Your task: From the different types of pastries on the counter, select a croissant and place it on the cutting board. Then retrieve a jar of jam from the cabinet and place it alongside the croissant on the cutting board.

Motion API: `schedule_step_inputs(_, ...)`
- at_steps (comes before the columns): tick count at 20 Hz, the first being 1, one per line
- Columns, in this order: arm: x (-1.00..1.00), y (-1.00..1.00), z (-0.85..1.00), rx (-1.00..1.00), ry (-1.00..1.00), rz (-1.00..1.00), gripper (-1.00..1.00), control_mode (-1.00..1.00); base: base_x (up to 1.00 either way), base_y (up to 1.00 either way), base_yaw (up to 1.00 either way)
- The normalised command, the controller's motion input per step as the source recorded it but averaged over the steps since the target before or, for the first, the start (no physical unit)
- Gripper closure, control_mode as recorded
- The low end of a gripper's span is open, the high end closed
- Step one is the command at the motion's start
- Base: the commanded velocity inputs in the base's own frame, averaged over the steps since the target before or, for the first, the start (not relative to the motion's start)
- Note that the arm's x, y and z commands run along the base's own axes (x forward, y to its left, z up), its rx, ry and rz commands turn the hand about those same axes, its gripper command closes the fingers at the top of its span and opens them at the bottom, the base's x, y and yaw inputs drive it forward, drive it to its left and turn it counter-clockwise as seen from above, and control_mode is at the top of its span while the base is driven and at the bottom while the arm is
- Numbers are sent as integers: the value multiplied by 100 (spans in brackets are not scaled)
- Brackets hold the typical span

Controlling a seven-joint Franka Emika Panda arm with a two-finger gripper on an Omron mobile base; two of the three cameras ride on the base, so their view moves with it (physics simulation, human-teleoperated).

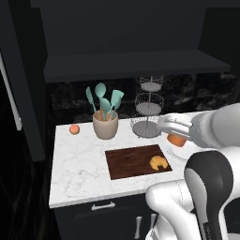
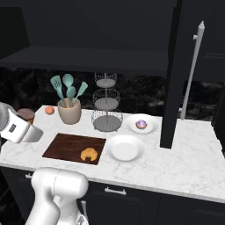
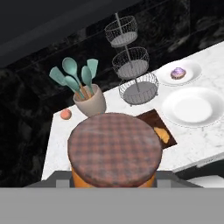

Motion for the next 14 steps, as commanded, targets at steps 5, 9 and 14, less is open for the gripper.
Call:
schedule_step_inputs(5, -10, 0, -26, 0, 8, 0, 100, -100, 0, 0, 0)
schedule_step_inputs(9, -25, 0, -53, 0, 0, 2, 100, -100, 0, 0, 0)
schedule_step_inputs(14, -11, 0, -45, 0, 0, 3, 100, -100, 0, 0, 0)
